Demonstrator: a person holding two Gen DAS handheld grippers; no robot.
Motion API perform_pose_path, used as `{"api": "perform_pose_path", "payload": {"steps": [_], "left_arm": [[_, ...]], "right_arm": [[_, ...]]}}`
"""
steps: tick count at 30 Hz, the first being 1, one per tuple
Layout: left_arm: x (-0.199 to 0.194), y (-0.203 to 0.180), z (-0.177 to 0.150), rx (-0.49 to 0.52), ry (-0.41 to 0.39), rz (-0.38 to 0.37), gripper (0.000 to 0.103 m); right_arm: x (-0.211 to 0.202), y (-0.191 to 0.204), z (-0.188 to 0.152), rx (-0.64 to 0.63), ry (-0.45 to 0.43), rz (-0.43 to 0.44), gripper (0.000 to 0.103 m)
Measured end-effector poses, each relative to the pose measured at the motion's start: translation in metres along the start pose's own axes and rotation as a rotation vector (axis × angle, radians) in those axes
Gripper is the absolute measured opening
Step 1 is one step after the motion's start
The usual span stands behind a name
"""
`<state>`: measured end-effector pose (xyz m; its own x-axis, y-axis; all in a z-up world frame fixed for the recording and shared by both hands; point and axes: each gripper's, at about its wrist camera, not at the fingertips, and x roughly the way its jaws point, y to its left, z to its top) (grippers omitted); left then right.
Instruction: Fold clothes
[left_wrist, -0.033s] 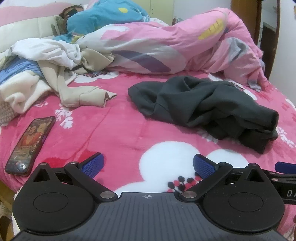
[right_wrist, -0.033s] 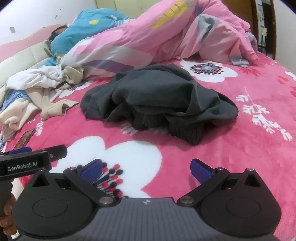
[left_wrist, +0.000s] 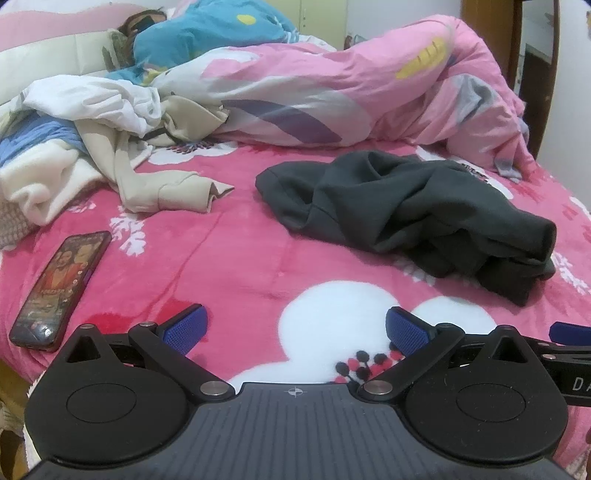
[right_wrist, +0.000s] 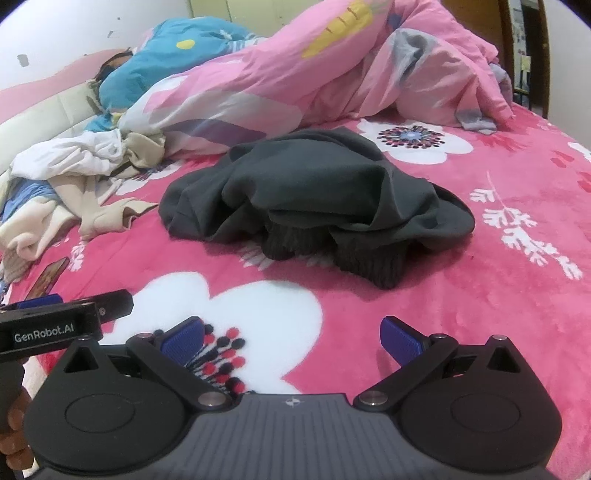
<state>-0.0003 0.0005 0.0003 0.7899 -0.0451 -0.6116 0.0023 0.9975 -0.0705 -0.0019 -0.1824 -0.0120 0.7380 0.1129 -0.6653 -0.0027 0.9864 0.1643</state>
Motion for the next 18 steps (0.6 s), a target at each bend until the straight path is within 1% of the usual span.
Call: {"api": "perform_pose_path", "payload": {"steps": [3,6,10,14,18], "left_arm": [[-0.001,0.002,0.000,-0.006,0.007,-0.027,0.103],[0.008,0.000,0.001,0.010,0.047,-0.022,0.103],[0.010,-0.001,-0.002,0.023,0.063,-0.038,0.103],[0.023,-0.004,-0.005,0.018,0.138,0.011,0.103],[0.040,-0.002,-0.012,0.002,0.213,0.045,0.103]], "right_arm": [[0.001,0.008,0.001,0.000,-0.007,0.001,0.103],[0.002,0.015,0.002,0.003,-0.008,-0.001,0.103],[0.005,-0.003,-0.001,0.021,-0.004,-0.012,0.103],[0.013,-0.012,-0.001,0.045,0.012,-0.025,0.103],[0.013,-0.020,-0.004,0.047,0.019,-0.022,0.103]]}}
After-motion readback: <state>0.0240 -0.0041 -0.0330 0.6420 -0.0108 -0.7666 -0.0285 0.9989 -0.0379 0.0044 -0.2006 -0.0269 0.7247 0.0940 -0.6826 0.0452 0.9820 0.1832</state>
